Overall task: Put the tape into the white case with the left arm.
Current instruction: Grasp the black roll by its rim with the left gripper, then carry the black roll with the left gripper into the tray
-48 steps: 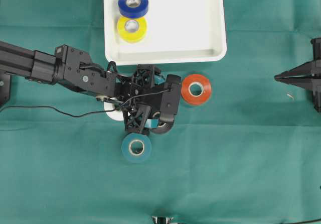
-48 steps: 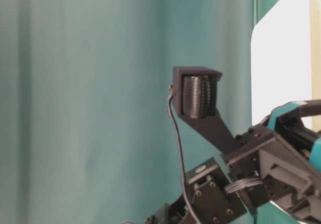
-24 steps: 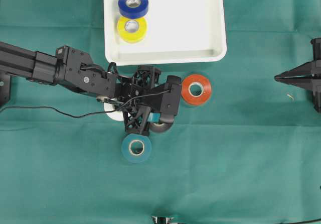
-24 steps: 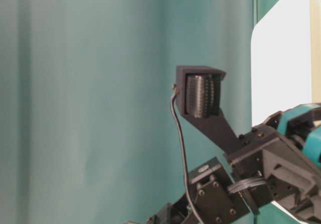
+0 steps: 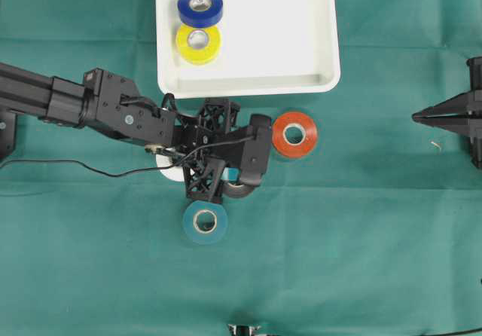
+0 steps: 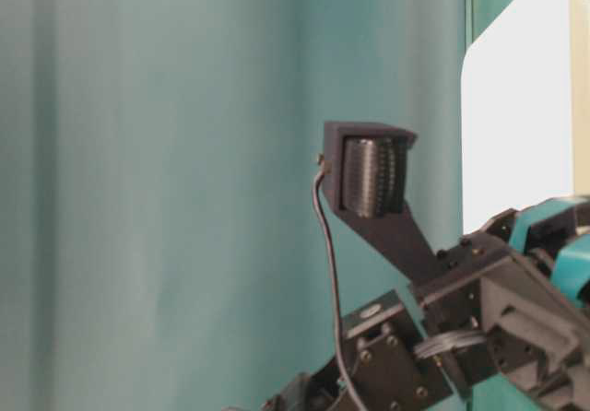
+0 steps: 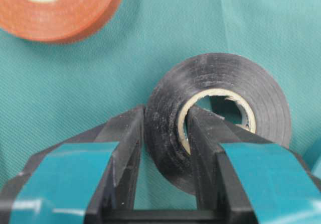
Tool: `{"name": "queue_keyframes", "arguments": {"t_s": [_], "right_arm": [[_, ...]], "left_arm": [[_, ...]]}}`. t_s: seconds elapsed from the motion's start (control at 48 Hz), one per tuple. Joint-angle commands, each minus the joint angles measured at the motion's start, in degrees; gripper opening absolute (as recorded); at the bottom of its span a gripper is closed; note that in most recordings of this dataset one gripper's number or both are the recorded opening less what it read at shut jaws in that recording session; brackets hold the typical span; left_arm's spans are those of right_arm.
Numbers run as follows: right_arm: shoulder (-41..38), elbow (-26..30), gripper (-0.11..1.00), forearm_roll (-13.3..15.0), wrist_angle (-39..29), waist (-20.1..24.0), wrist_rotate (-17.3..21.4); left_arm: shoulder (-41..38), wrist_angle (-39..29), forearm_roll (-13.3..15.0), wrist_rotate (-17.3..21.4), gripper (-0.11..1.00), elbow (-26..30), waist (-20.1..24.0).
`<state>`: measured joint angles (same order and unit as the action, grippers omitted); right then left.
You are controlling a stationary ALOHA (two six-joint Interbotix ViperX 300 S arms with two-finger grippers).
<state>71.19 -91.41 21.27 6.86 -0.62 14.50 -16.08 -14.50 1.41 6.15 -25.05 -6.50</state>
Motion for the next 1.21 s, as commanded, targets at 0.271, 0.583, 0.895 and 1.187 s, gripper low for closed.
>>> {"name": "queue_keyframes", "arguments": {"t_s": [0.271,0.583,0.895,1.187], "right_arm": [[-0.35,-0.18,-0.09,0.35,0.44,-0.09,0.09],[-0.35,-0.18,-0.09,0.35,0.44,-0.09,0.09],[-0.35,-0.18,-0.09,0.35,0.44,-0.09,0.09],[-0.35,-0.18,-0.09,0.35,0.44,-0.09,0.09]], "left_arm": [[9.49,-5.89,0.09,-0.09,0.23,2.72,-2.46],[11.78,-9.93,-0.09,0.09,0.23,3.69,-1.32],[11.78,-9.93,-0.18,0.44,0.23,3.08,5.71],[11.78,-9.58,-0.35,2.99,0.23,3.08,14.06]]}}
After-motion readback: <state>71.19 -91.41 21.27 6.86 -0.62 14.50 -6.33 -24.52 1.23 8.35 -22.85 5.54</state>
